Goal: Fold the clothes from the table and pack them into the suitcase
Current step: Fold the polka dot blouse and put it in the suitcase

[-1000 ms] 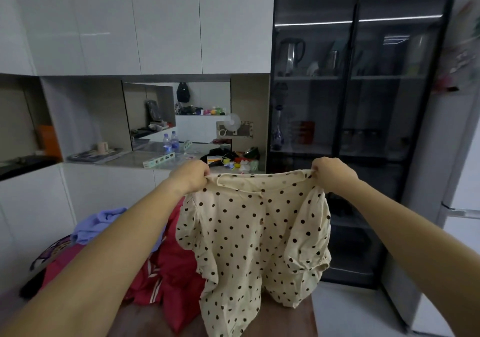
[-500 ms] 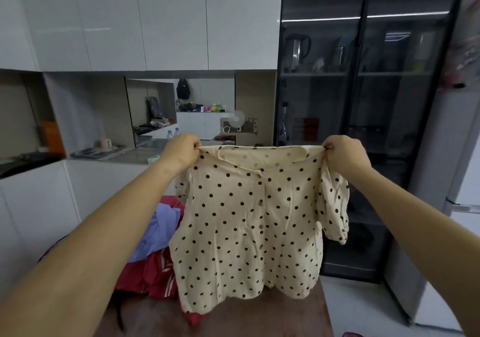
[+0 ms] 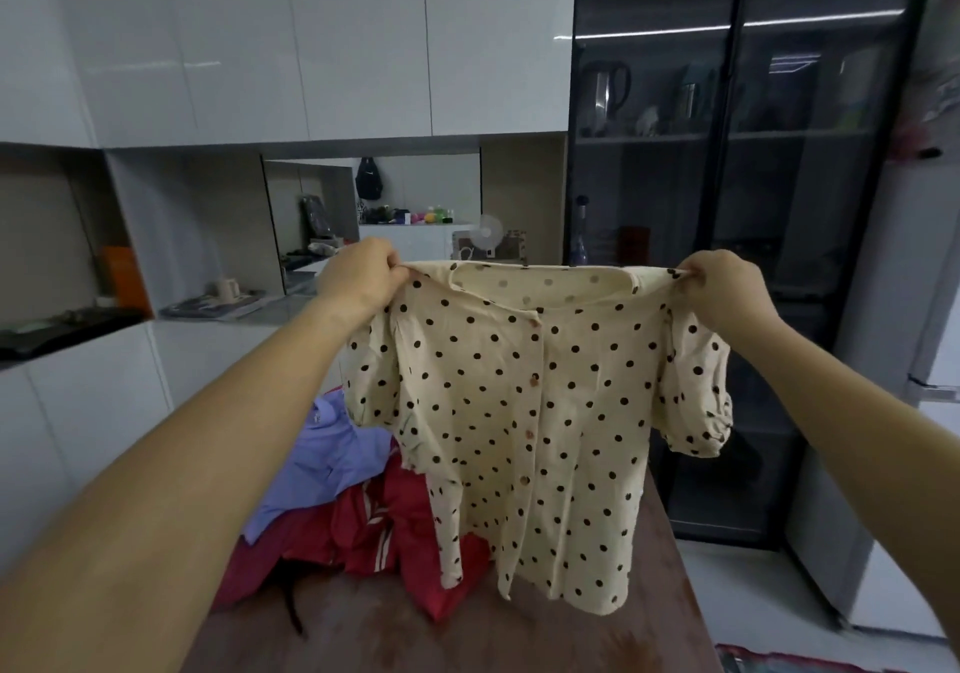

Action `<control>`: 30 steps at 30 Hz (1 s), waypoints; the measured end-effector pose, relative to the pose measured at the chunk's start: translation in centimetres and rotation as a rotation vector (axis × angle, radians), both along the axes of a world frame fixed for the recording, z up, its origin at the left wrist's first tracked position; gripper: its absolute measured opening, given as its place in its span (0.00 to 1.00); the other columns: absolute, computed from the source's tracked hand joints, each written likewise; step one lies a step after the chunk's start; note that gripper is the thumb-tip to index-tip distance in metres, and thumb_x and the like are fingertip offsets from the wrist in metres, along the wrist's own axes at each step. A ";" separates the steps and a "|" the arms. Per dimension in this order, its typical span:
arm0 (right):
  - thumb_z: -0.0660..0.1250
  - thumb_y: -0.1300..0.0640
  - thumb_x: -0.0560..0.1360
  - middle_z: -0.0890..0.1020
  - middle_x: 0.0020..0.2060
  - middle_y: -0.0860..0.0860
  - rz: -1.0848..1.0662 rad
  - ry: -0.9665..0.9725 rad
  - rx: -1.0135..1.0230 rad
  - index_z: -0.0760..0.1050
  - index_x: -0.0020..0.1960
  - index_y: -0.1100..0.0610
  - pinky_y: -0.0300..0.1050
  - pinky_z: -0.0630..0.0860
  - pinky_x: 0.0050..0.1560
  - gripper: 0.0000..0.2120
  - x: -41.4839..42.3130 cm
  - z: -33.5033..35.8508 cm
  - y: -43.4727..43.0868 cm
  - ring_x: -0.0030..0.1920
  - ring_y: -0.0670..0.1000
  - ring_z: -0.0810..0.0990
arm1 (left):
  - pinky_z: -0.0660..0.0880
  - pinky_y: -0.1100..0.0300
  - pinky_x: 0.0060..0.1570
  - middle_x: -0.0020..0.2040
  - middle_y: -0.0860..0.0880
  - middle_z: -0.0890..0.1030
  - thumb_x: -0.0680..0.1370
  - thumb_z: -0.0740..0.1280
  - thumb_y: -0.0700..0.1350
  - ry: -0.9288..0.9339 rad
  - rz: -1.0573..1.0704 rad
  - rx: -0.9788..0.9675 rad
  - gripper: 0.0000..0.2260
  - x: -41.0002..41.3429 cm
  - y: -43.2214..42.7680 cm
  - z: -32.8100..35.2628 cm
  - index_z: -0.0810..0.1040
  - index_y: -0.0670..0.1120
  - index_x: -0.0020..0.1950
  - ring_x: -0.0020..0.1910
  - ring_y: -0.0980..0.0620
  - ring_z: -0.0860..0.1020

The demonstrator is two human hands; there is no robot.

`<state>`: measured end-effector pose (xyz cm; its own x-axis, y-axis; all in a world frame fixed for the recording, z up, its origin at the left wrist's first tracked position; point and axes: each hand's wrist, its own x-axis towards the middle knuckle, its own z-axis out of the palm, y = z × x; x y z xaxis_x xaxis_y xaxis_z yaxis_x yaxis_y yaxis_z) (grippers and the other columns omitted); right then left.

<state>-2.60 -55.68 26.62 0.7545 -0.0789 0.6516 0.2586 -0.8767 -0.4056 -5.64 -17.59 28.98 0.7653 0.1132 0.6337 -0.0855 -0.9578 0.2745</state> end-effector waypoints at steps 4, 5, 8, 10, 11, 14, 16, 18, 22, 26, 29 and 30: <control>0.62 0.63 0.76 0.80 0.41 0.54 0.062 0.002 -0.036 0.80 0.46 0.64 0.43 0.69 0.37 0.08 -2.1 0.3 0.0 0.40 0.51 0.76 | 0.69 0.57 0.37 0.38 0.48 0.78 0.75 0.69 0.48 0.014 -0.058 -0.074 0.09 -2.1 0.0 -0.1 0.76 0.45 0.38 0.38 0.49 0.75; 0.64 0.62 0.75 0.79 0.43 0.54 0.087 -0.006 -0.047 0.80 0.45 0.64 0.43 0.68 0.40 0.07 -2.9 0.5 -0.1 0.41 0.52 0.75 | 0.67 0.57 0.35 0.37 0.47 0.77 0.74 0.71 0.49 0.023 -0.064 -0.102 0.11 -2.6 -0.2 0.0 0.75 0.44 0.37 0.36 0.49 0.74; 0.69 0.60 0.72 0.77 0.37 0.55 0.150 0.035 0.015 0.77 0.37 0.62 0.44 0.67 0.38 0.07 -5.0 1.2 -1.0 0.38 0.52 0.73 | 0.63 0.58 0.31 0.34 0.49 0.73 0.71 0.73 0.52 0.091 -0.071 -0.233 0.15 -4.1 -1.3 0.3 0.73 0.45 0.34 0.33 0.51 0.71; 0.68 0.60 0.71 0.71 0.28 0.54 0.205 0.108 0.136 0.69 0.30 0.62 0.42 0.64 0.31 0.13 -6.3 1.5 -1.6 0.30 0.50 0.67 | 0.67 0.59 0.33 0.36 0.47 0.74 0.72 0.73 0.48 0.178 -0.146 -0.419 0.12 -5.1 -2.2 0.3 0.73 0.44 0.37 0.35 0.50 0.72; 0.67 0.60 0.71 0.68 0.27 0.54 0.240 0.142 0.205 0.69 0.31 0.63 0.41 0.63 0.30 0.13 -6.9 1.6 -1.9 0.29 0.49 0.65 | 0.70 0.57 0.37 0.39 0.45 0.75 0.73 0.72 0.44 0.210 -0.222 -0.538 0.09 -5.5 -2.7 0.3 0.74 0.43 0.40 0.38 0.49 0.73; 0.67 0.62 0.72 0.68 0.30 0.55 0.328 0.193 0.324 0.72 0.38 0.66 0.41 0.64 0.30 0.07 -8.6 1.8 -2.2 0.30 0.50 0.65 | 0.77 0.51 0.49 0.46 0.43 0.76 0.75 0.67 0.34 0.240 -0.442 -0.914 0.05 -7.0 -4.4 0.2 0.74 0.43 0.46 0.46 0.47 0.76; 0.64 0.64 0.72 0.68 0.30 0.55 0.363 0.190 0.366 0.70 0.37 0.61 0.43 0.66 0.33 0.06 -9.5 1.8 -2.1 0.33 0.52 0.66 | 0.77 0.56 0.43 0.44 0.44 0.76 0.76 0.65 0.32 0.234 -0.510 -1.026 0.07 -7.6 -5.4 0.0 0.73 0.44 0.45 0.43 0.50 0.77; 0.63 0.65 0.73 0.70 0.31 0.55 0.377 0.187 0.404 0.69 0.36 0.59 0.45 0.69 0.35 0.07 -10.1 1.7 -2.1 0.35 0.53 0.68 | 0.78 0.57 0.42 0.45 0.44 0.77 0.76 0.65 0.33 0.224 -0.541 -1.062 0.06 -7.9 -6.0 -0.3 0.74 0.44 0.47 0.43 0.50 0.78; 0.64 0.65 0.74 0.75 0.38 0.53 0.370 0.196 0.473 0.74 0.47 0.59 0.43 0.74 0.38 0.04 -10.4 0.8 -2.0 0.38 0.51 0.74 | 0.76 0.59 0.41 0.42 0.46 0.75 0.77 0.65 0.32 0.230 -0.541 -1.062 0.09 -7.5 -5.9 -1.5 0.71 0.45 0.44 0.40 0.52 0.76; 0.64 0.65 0.76 0.79 0.50 0.52 0.399 0.244 0.551 0.74 0.62 0.57 0.40 0.76 0.43 0.16 -8.9 -0.8 -1.2 0.50 0.51 0.79 | 0.77 0.58 0.42 0.45 0.45 0.77 0.78 0.64 0.33 0.300 -0.510 -1.035 0.06 -6.2 -5.4 -2.9 0.74 0.43 0.51 0.41 0.51 0.77; 0.62 0.66 0.76 0.80 0.50 0.51 0.409 0.260 0.532 0.76 0.60 0.55 0.39 0.77 0.42 0.14 -7.1 -2.2 -0.1 0.50 0.50 0.79 | 0.75 0.54 0.47 0.46 0.44 0.78 0.79 0.62 0.34 0.351 -0.500 -1.019 0.07 -4.5 -5.3 -4.0 0.76 0.44 0.50 0.44 0.49 0.77; 0.61 0.66 0.77 0.80 0.50 0.51 0.411 0.265 0.538 0.76 0.59 0.55 0.38 0.76 0.40 0.14 -6.5 -2.5 0.4 0.49 0.49 0.79 | 0.74 0.54 0.47 0.45 0.44 0.78 0.79 0.62 0.34 0.349 -0.490 -1.009 0.07 -3.7 -5.4 -4.3 0.77 0.44 0.48 0.44 0.49 0.76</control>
